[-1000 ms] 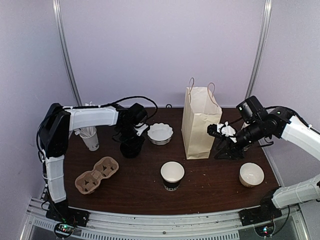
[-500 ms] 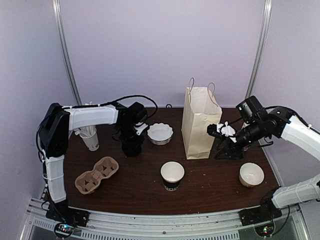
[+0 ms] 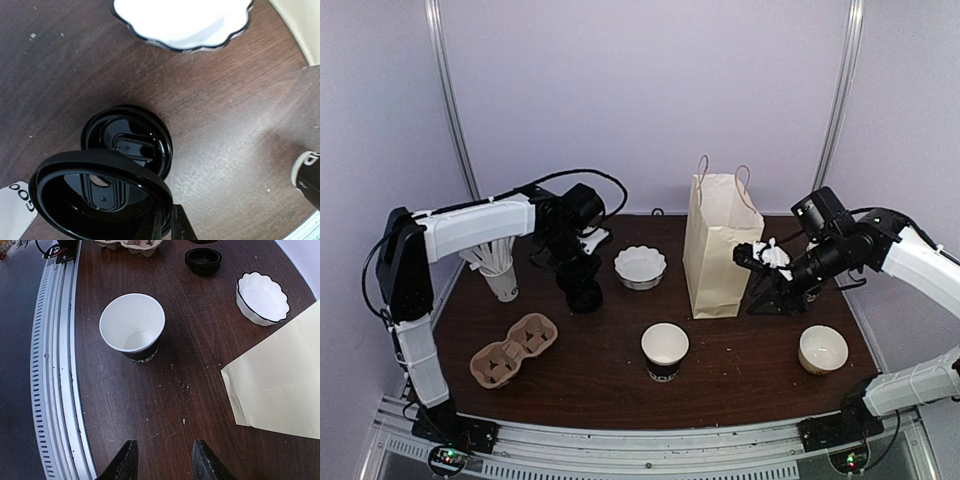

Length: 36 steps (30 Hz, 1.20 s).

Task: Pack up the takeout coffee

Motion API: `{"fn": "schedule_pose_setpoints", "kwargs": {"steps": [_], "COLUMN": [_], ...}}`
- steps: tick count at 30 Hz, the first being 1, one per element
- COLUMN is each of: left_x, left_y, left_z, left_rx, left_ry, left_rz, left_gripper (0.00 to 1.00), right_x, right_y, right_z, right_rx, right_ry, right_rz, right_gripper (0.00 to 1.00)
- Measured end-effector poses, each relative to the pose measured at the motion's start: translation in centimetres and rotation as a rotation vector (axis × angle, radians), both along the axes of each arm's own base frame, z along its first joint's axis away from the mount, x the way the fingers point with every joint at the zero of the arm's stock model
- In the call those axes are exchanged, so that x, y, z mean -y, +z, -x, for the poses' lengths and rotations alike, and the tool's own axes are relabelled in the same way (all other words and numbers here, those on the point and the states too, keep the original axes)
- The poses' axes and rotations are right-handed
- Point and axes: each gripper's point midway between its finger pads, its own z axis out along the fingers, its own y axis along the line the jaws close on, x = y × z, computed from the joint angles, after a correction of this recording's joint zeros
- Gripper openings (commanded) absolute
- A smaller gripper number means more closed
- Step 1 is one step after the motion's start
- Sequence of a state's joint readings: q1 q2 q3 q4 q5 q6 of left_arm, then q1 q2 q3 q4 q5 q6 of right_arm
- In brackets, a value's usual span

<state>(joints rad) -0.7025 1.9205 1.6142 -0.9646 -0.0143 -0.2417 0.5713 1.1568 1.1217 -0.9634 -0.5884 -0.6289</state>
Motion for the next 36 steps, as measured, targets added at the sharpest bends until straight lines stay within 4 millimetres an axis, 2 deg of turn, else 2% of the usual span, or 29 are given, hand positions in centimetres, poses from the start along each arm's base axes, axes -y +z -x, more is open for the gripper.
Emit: {"fn": "schedule_pose_setpoints", "kwargs": {"steps": [4, 7, 9, 13, 19, 21, 25, 31, 36], "left_x": [0.9, 2.5, 4.0, 6.9, 9.3, 9.8, 10.5, 11.3, 11.5], "left_y": [4.1, 8.0, 11.1, 17.3, 24.4, 25.6, 26.6, 27.4, 27.9], "left_z": [0.7, 1.2, 1.7, 3.4, 5.9, 6.5, 7.1, 7.6, 7.9], "left_rx": [0.033, 0.069, 0.100, 0.163, 0.244, 0.260, 0.264, 0.266, 0.272], "left_ry": [-0.035, -0.091, -0.145, -0.266, -0.430, -0.465, -0.513, -0.560, -0.578], "left_rz": [0.105, 0.212, 0.309, 0.519, 0.793, 0.854, 0.931, 1.008, 1.046], "left_gripper": [0.06, 0.06, 0.05, 0.05, 0.04, 0.05, 0.05, 0.05, 0.05], "right_x": [0.0, -0.5, -1.3, -3.3, -5.8, -6.8, -8.4, -11.0, -12.7], "right_y": [0.5, 2.0, 3.6, 7.4, 11.8, 13.0, 13.9, 15.5, 16.7], "right_z": [0.1, -0.2, -0.6, -1.6, -3.6, -4.1, -5.1, -6.9, -8.4], "right_rx": [-0.007, -0.008, 0.000, 0.012, -0.025, -0.064, -0.140, -0.269, -0.370], "right_ry": [0.008, 0.028, 0.042, 0.058, 0.001, -0.012, -0.032, -0.069, -0.101], "right_rz": [0.003, -0.003, -0.026, -0.103, -0.238, -0.297, -0.367, -0.491, -0.581], "right_gripper": [0.42, 0.43, 0.48, 0.64, 0.70, 0.73, 0.79, 0.83, 0.91]}}
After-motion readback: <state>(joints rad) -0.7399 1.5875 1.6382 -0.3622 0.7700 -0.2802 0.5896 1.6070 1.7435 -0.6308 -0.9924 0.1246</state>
